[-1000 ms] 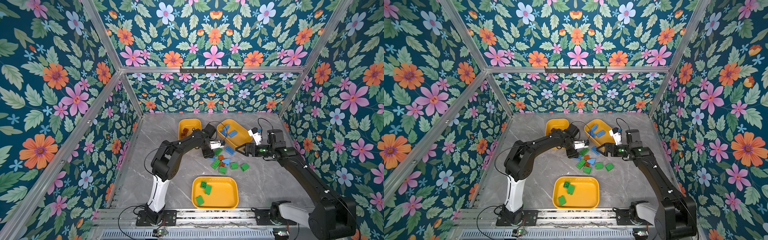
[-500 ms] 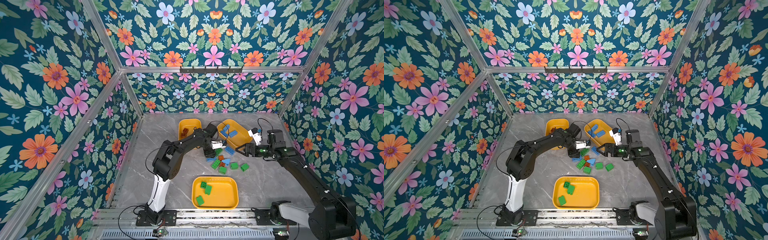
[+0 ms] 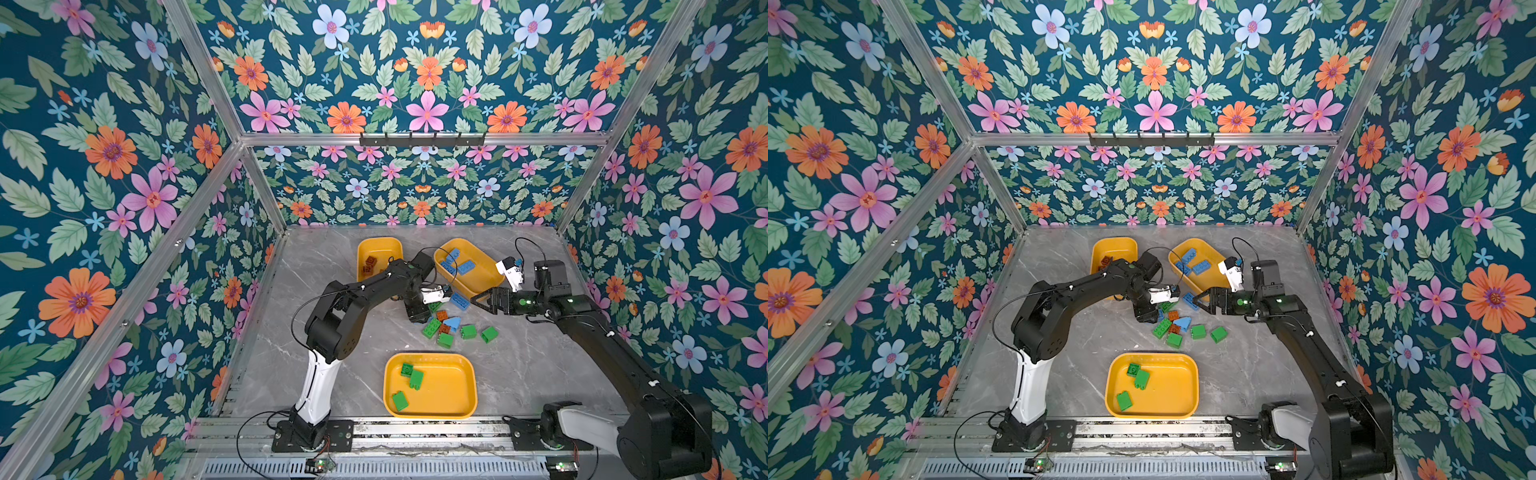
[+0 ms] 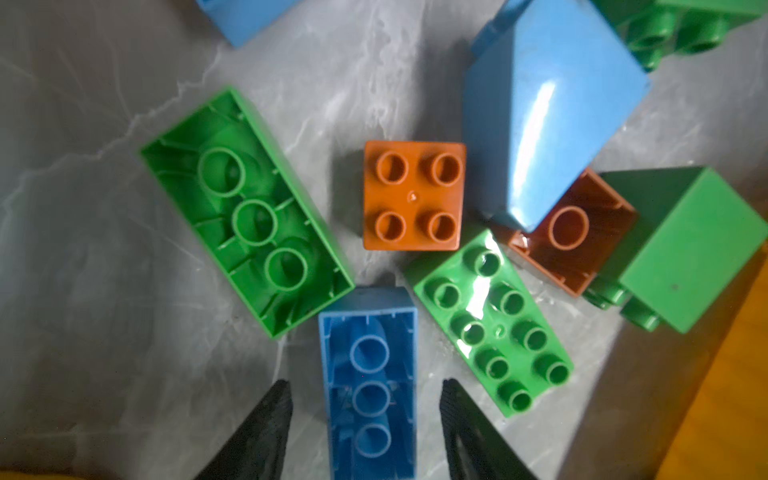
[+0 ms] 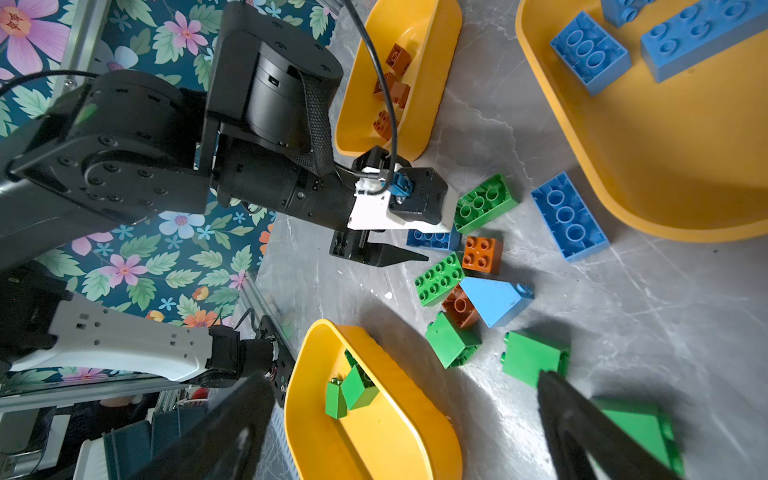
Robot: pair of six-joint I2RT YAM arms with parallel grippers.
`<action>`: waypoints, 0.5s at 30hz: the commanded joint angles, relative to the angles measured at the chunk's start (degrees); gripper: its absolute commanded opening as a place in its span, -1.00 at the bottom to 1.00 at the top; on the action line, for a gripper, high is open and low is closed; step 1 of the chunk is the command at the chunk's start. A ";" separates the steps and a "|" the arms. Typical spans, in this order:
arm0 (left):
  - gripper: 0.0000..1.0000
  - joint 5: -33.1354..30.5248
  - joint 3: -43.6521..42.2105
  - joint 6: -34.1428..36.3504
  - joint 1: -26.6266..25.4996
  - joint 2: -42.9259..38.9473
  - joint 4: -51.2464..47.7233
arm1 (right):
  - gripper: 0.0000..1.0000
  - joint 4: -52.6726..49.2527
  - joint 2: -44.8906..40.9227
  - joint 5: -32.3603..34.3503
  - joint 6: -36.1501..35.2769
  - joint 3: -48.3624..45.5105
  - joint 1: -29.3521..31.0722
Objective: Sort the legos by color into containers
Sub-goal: 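Move the left gripper to the pile and grasp a blue brick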
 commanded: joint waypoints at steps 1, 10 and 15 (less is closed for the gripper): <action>0.17 -0.47 -0.46 -0.77 -0.14 0.27 1.39 | 0.98 -0.07 -0.44 0.12 -0.59 -0.18 0.06; -0.27 -2.01 -1.92 -0.77 -0.14 0.56 3.71 | 0.98 -0.33 -0.82 0.41 -0.47 -0.47 0.04; -0.56 -2.03 -1.68 -1.35 -0.14 -0.30 3.50 | 0.98 -0.34 -0.62 0.46 -0.60 -0.20 0.00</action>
